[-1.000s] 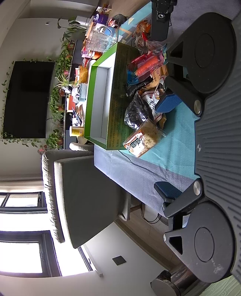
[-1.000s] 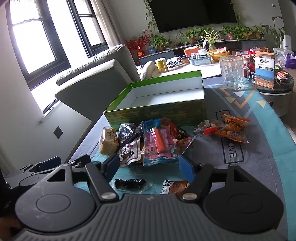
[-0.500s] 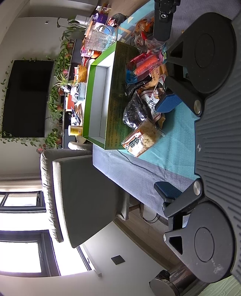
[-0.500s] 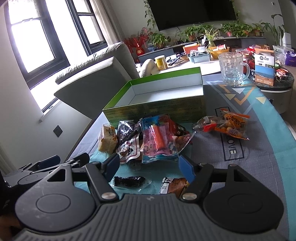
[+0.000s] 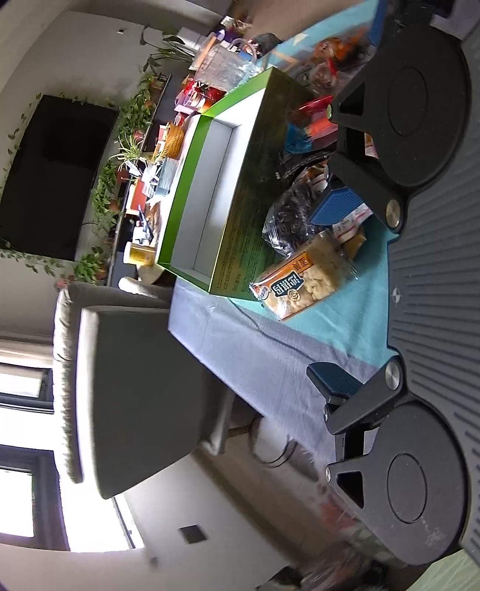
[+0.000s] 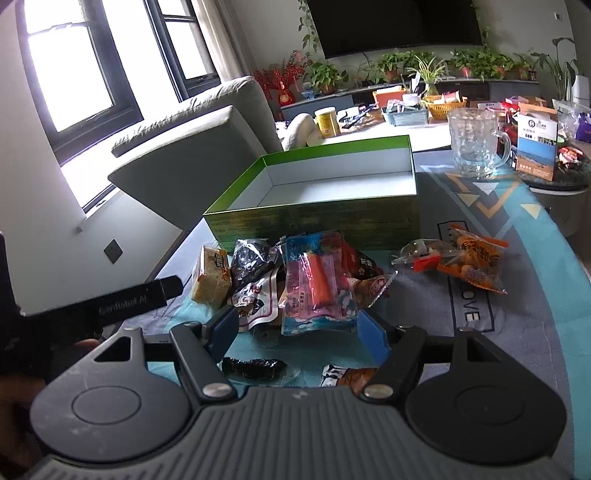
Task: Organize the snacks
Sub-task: 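Grasp the blue-labelled cracker bag with left gripper while right grasps pink candy packet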
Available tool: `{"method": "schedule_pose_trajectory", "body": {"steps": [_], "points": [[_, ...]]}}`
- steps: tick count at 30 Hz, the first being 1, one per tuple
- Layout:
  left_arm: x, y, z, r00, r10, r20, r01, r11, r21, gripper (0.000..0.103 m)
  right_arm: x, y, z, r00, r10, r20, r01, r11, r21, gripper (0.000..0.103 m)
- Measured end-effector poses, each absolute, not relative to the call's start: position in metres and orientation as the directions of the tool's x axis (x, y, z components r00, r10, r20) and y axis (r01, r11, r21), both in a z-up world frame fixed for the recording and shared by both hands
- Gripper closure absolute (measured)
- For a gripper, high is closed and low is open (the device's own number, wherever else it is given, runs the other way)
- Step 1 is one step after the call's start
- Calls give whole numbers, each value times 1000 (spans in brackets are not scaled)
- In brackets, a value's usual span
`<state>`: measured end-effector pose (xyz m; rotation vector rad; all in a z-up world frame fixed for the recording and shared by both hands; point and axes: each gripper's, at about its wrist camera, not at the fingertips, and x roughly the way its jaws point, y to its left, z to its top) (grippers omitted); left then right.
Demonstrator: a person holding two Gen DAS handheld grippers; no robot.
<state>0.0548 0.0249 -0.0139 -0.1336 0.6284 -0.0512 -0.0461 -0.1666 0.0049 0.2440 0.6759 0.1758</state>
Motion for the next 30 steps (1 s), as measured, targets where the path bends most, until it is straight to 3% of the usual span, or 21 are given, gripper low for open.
{"method": "schedule_pose_trajectory", "body": {"steps": [16, 30], "points": [[111, 25, -31, 765, -73, -640, -57, 982, -180, 23, -11, -149, -1, 762, 271, -588, -184, 961, 205, 67], [131, 14, -46, 725, -115, -679, -28, 980, -196, 24, 15, -158, -16, 748, 156, -645, -96, 987, 128, 67]]}}
